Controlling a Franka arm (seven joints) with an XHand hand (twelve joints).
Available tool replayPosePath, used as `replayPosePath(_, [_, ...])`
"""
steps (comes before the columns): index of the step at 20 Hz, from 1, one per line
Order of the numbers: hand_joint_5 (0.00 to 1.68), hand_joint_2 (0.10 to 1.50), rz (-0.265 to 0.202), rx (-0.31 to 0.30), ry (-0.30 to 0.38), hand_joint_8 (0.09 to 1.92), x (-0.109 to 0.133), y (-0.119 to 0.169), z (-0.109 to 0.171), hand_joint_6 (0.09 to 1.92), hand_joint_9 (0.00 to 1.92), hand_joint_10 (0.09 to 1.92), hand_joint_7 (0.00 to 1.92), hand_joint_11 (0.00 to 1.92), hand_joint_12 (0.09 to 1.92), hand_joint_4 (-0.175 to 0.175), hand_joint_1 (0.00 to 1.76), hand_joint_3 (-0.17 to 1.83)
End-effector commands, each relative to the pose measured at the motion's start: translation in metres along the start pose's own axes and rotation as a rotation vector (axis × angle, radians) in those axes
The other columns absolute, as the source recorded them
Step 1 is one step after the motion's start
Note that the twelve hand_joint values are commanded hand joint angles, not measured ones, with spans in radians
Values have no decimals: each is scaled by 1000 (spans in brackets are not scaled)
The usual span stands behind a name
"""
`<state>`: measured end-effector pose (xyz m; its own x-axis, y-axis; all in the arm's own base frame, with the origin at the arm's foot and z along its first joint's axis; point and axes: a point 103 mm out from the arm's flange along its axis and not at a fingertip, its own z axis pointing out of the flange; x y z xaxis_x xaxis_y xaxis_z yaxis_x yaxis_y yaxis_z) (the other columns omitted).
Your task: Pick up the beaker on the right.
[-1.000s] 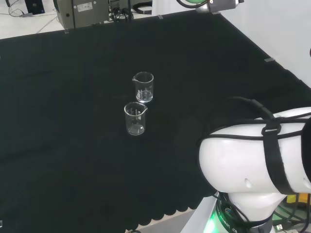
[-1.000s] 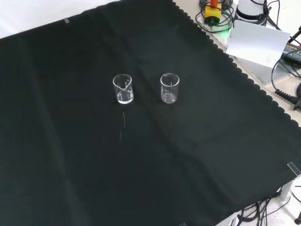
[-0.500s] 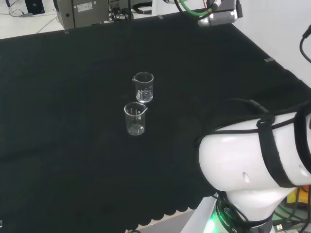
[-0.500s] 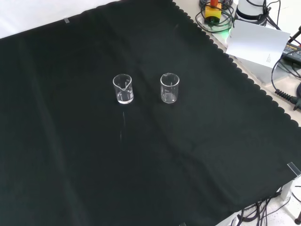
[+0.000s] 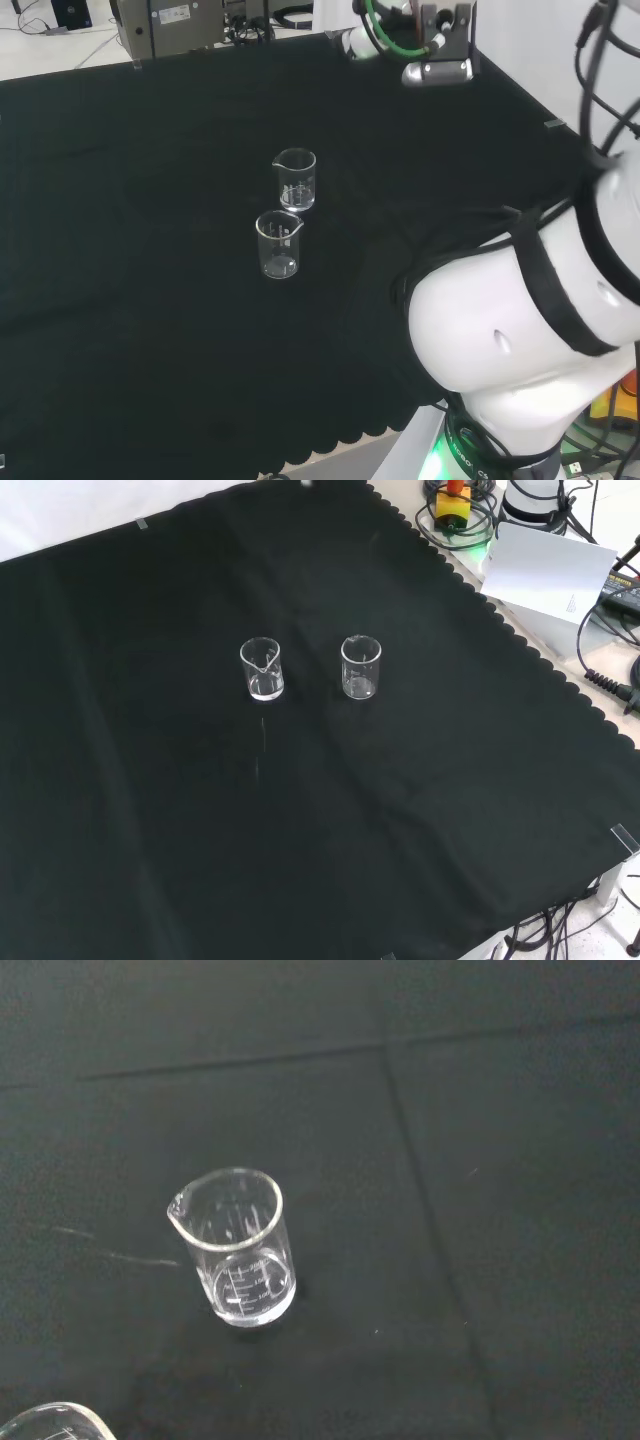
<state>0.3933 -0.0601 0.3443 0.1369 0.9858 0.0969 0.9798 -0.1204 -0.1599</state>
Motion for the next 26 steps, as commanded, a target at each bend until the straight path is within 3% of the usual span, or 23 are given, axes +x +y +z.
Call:
replayPosePath(1, [327, 976, -24, 39, 141, 565, -15, 79, 74, 87, 264, 697, 90, 0, 1403, -41, 504, 188])
replayPosePath(9, [309, 857, -55, 106, 160, 597, -6, 119, 133, 87, 268, 694, 71, 0, 1419, -39, 643, 183])
replayPosePath(16, [308, 705, -106, 143, 211, 632, -1, 141, 175, 87, 242, 691, 71, 0, 1387, -42, 744, 392])
replayPosePath(26, [378, 650, -158, 165, 265, 654, -2, 155, 204, 87, 305, 680, 144, 0, 1386, -43, 841, 469])
